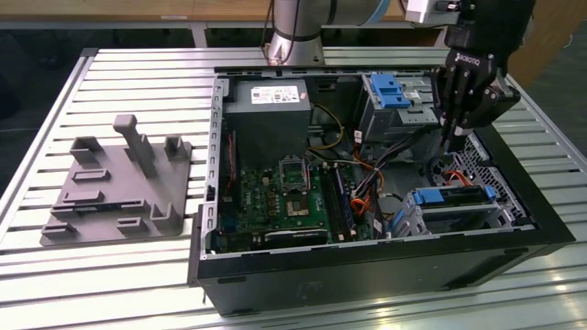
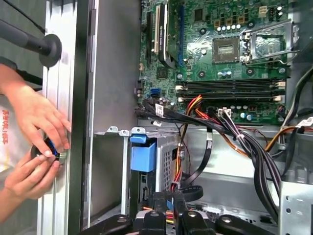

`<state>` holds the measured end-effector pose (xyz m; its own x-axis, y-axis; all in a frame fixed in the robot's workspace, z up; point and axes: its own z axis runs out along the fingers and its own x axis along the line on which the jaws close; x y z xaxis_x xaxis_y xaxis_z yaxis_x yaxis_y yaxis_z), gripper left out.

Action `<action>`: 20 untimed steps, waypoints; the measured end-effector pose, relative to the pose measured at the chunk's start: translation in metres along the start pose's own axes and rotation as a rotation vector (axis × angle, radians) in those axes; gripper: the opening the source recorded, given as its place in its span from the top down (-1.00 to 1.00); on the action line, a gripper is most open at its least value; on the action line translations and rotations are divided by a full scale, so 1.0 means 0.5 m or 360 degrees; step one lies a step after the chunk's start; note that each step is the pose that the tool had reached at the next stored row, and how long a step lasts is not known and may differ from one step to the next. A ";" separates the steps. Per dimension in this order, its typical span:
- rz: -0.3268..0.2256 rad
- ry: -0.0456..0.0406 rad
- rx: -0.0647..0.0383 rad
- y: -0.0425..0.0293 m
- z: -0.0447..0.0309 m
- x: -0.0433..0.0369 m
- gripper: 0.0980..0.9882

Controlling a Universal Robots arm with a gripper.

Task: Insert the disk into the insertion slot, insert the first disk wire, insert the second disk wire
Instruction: 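Insert the second disk wire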

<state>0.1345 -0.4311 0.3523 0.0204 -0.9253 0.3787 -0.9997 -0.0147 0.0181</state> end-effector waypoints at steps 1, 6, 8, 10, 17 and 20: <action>-0.0003 0.0003 0.0001 0.000 0.002 -0.001 0.74; -0.0015 0.0010 0.0006 0.003 0.008 -0.004 0.72; -0.0018 0.0011 0.0007 0.004 0.008 -0.005 0.59; -0.0021 0.0012 0.0009 0.004 0.009 -0.006 0.44; -0.0029 0.0015 0.0011 0.004 0.020 -0.010 0.44; -0.0028 0.0035 0.0011 0.005 0.020 -0.011 0.44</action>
<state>0.1318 -0.4299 0.3412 0.0384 -0.9164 0.3985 -0.9993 -0.0337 0.0187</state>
